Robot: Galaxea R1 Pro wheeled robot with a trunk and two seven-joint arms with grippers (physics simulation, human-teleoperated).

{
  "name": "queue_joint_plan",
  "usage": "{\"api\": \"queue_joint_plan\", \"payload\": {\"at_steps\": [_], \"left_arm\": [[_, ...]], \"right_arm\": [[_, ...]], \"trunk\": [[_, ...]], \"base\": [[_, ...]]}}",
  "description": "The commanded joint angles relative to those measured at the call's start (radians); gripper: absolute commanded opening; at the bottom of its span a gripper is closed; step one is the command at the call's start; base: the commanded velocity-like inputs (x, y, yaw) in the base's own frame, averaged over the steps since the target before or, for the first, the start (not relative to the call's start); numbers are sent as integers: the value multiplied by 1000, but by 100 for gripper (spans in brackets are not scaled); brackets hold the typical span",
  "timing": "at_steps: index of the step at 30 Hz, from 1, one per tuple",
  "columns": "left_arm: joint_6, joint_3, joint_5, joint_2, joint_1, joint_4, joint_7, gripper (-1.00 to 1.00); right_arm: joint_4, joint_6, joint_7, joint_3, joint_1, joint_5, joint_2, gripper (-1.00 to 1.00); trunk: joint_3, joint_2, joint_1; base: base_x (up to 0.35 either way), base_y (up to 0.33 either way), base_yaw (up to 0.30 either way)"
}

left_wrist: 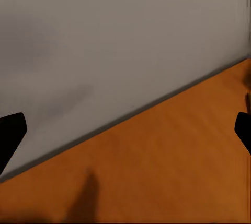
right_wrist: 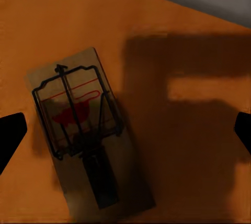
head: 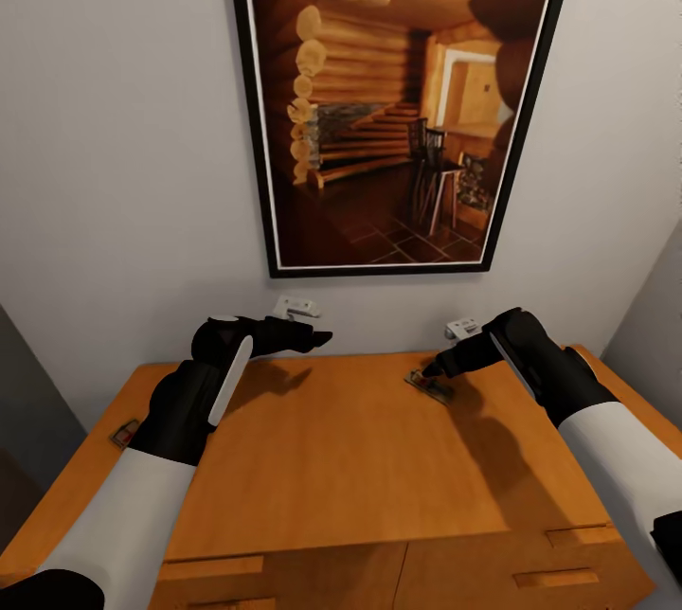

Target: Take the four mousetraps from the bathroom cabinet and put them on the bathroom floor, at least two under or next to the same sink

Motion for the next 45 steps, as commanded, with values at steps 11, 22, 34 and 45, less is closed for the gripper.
{"api": "queue_joint_plan", "payload": {"at_steps": [11, 22, 34, 45], "left_arm": [[6, 0, 6, 0, -1, -1, 2, 100], [5, 0, 5, 0, -1, -1, 2, 100], [5, 0, 3, 0, -1, -1, 3, 100], [5, 0, 3, 0, -1, -1, 4, 100]], "right_arm": [[-1, 2, 7, 1, -1, 8, -1, 100], [-1, 2, 7, 1, -1, 7, -1, 100], [1, 2, 4, 1, -1, 2, -1, 100], [3, 2, 2, 0, -1, 1, -1, 100]], "trunk": [[-1, -1, 0], [-1, -1, 0], [-1, -1, 0], [-1, -1, 0]], "base": [[-78, 0, 0], [-9, 0, 0], [0, 0, 0], [0, 0, 0]]}}
